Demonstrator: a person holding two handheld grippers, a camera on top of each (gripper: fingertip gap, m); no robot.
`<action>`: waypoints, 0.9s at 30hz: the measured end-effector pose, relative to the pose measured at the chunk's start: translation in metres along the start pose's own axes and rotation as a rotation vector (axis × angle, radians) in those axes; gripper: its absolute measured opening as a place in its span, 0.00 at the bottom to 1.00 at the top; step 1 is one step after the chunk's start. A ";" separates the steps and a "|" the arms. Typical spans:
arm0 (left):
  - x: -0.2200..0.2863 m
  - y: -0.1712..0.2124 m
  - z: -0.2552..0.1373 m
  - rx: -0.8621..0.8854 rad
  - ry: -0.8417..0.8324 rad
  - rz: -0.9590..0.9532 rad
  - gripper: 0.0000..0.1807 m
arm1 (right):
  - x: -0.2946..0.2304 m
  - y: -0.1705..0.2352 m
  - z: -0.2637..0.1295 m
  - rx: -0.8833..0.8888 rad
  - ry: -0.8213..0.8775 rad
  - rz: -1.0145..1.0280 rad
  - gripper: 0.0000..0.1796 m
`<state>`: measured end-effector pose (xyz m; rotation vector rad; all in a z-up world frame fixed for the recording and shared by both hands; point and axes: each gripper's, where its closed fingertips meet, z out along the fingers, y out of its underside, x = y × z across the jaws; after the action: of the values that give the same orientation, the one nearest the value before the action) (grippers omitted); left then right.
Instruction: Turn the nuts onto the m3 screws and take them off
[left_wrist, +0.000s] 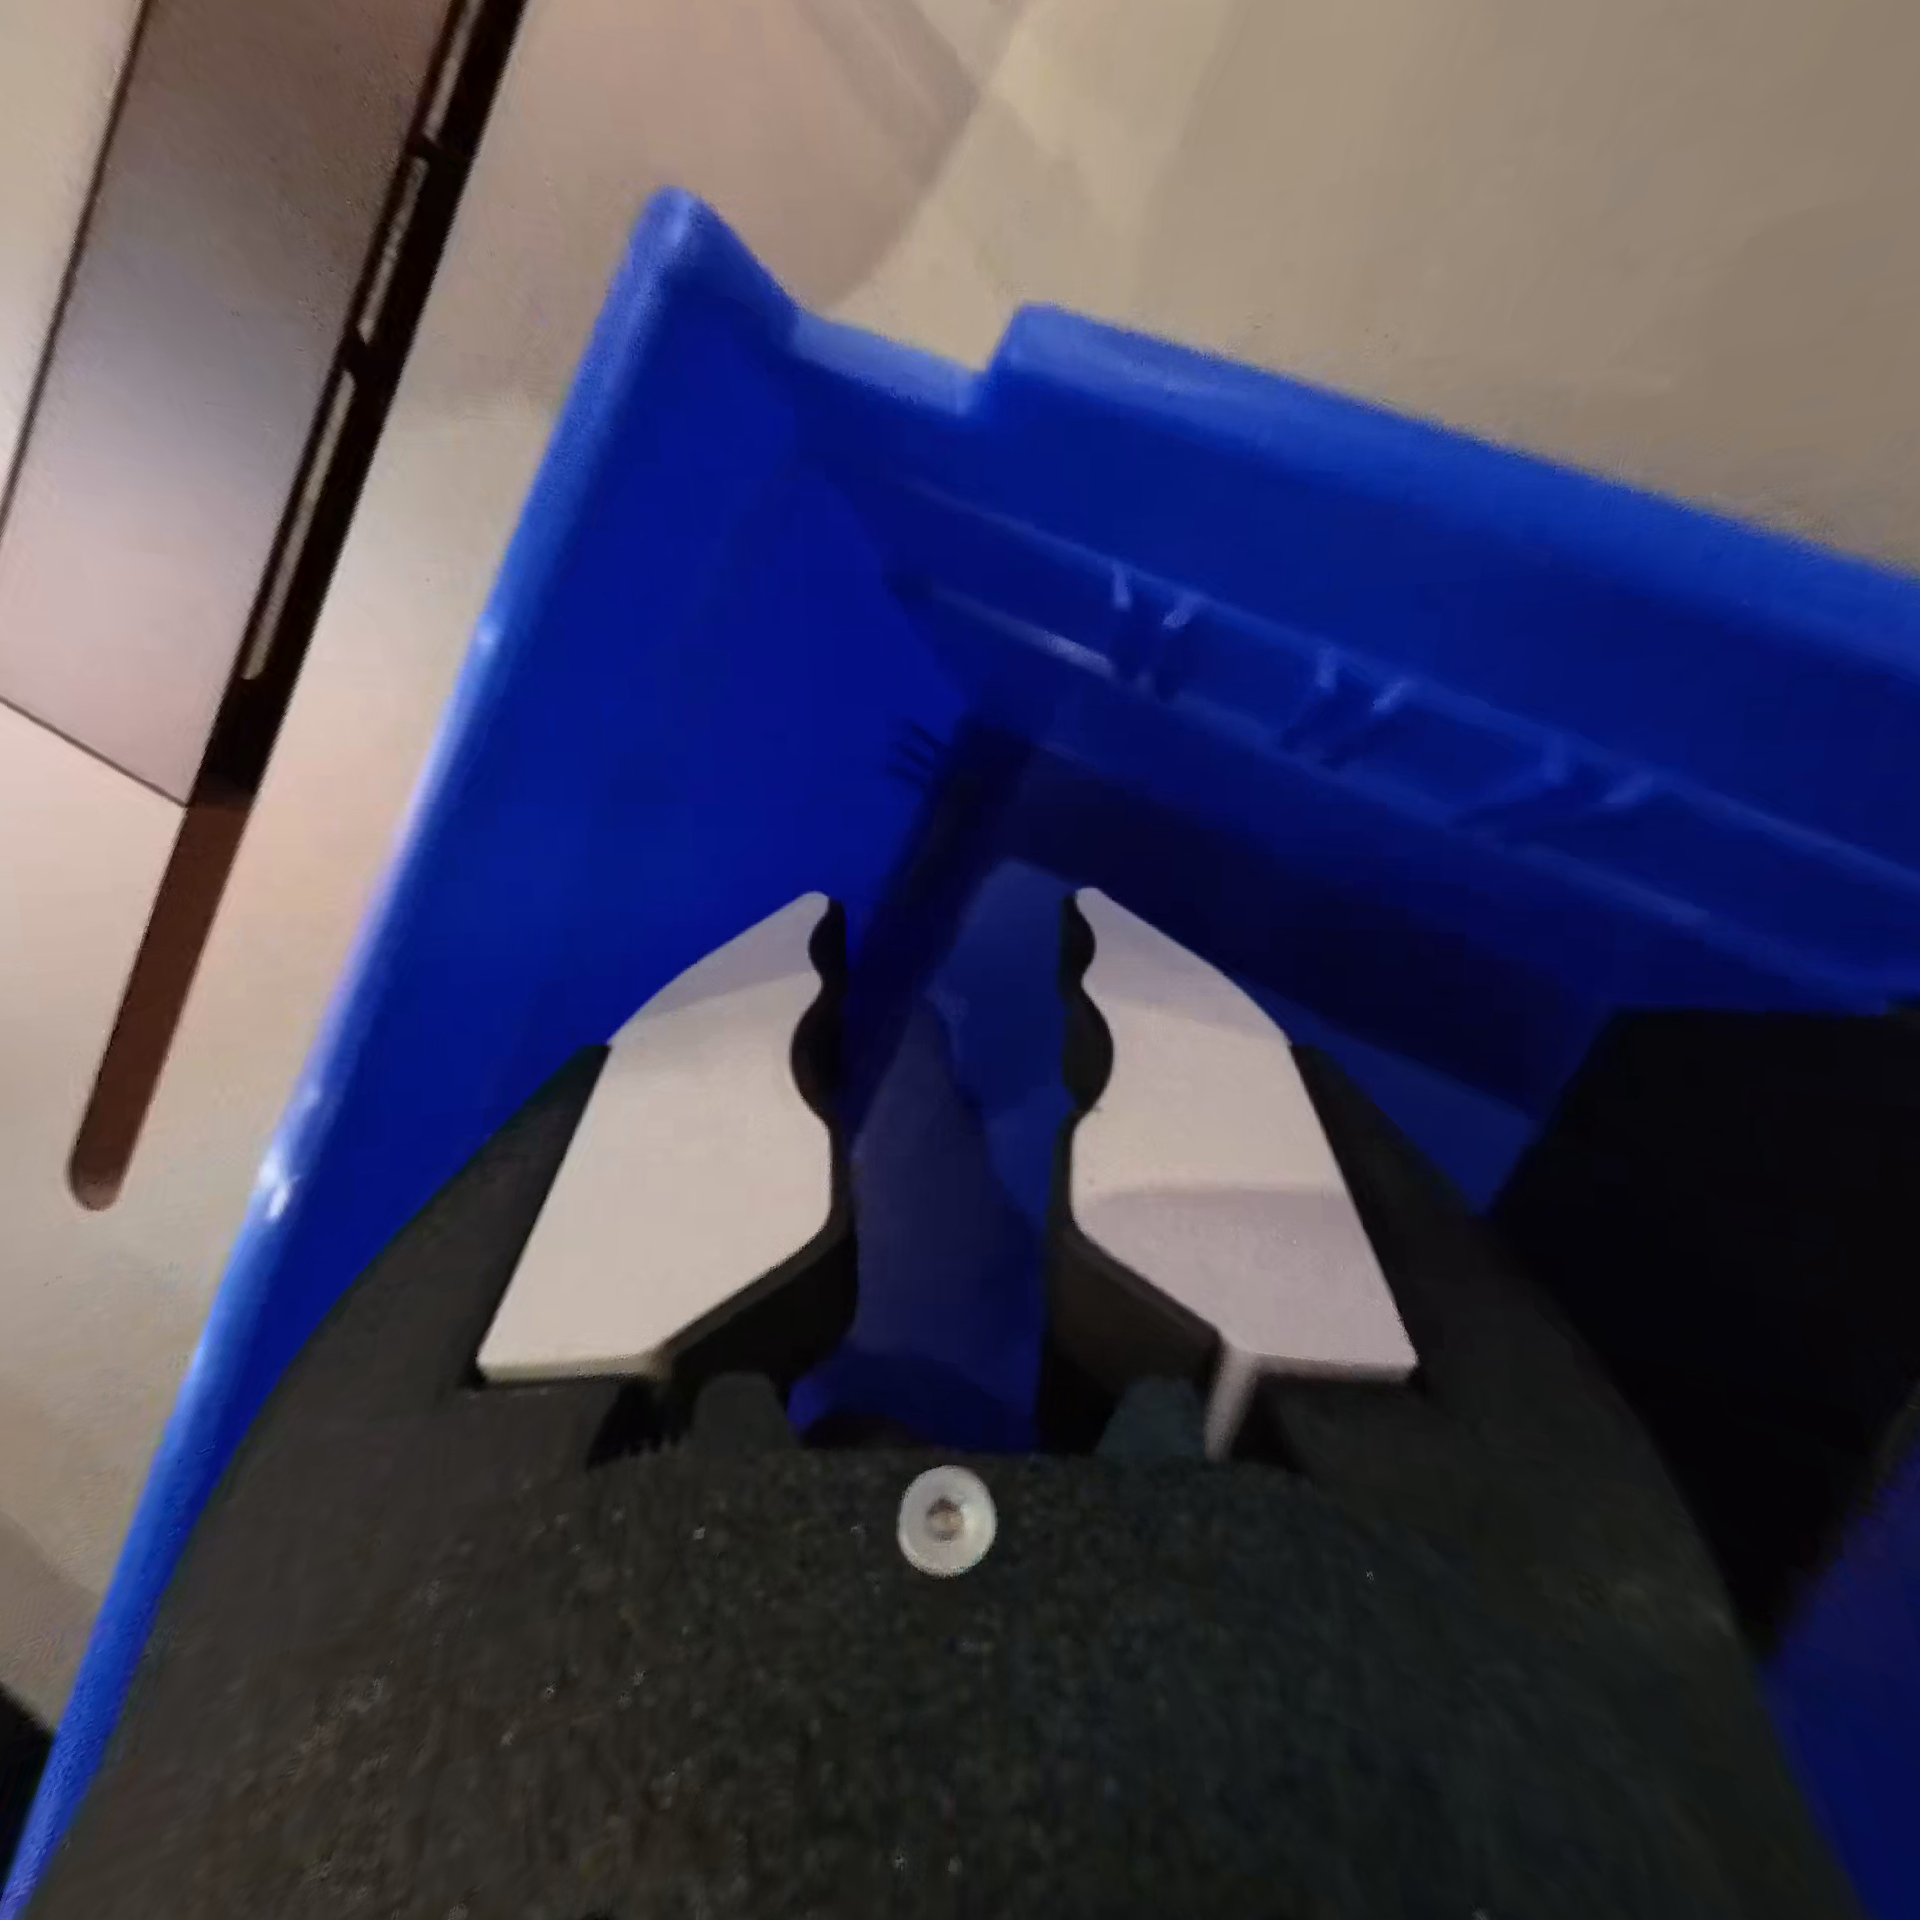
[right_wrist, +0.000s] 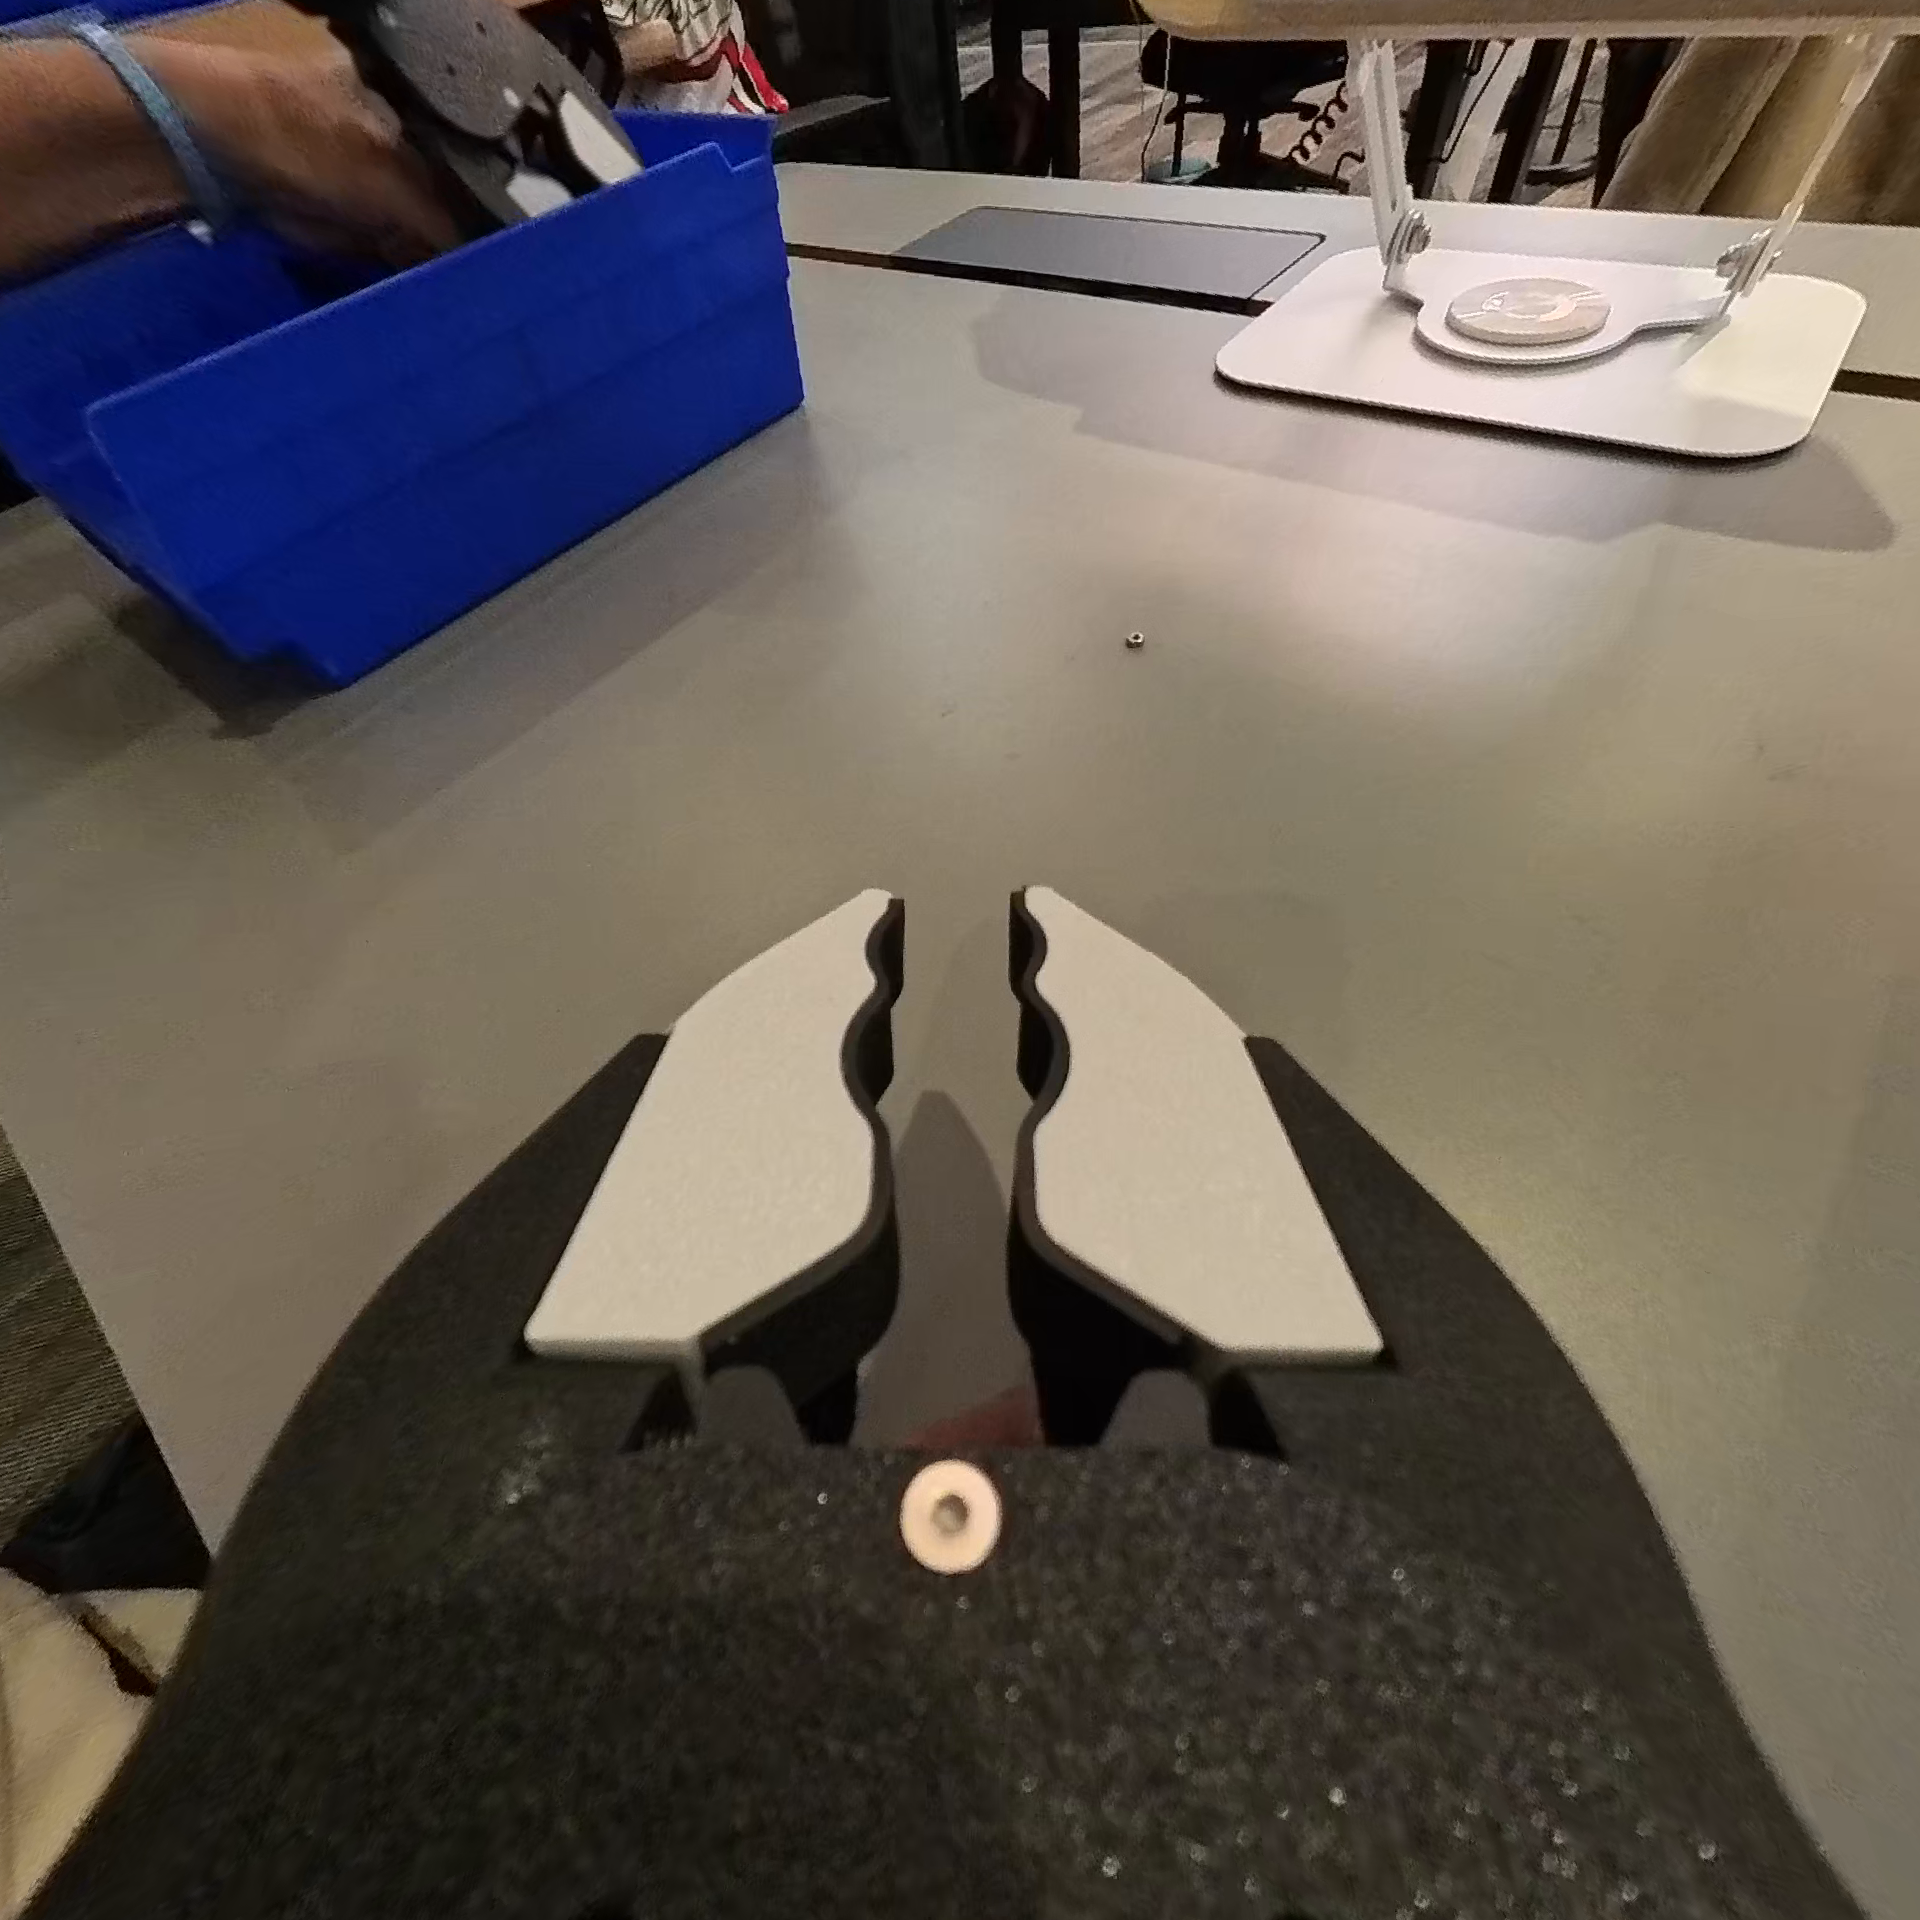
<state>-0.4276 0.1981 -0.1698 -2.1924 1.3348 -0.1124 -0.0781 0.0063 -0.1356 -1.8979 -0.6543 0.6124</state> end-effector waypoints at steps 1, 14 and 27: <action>0.000 -0.001 0.001 -0.007 0.005 -0.023 0.21 | 0.000 0.000 0.000 0.000 -0.001 -0.001 0.10; 0.023 0.004 0.017 -0.076 0.211 -0.048 0.28 | -0.004 -0.001 -0.002 0.008 -0.010 -0.024 0.10; 0.023 -0.001 0.011 -0.046 0.188 0.024 0.35 | -0.006 0.000 -0.001 0.001 -0.024 -0.023 0.10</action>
<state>-0.4115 0.1841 -0.1835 -2.2484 1.4781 -0.2877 -0.0816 0.0018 -0.1347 -1.8820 -0.6907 0.6214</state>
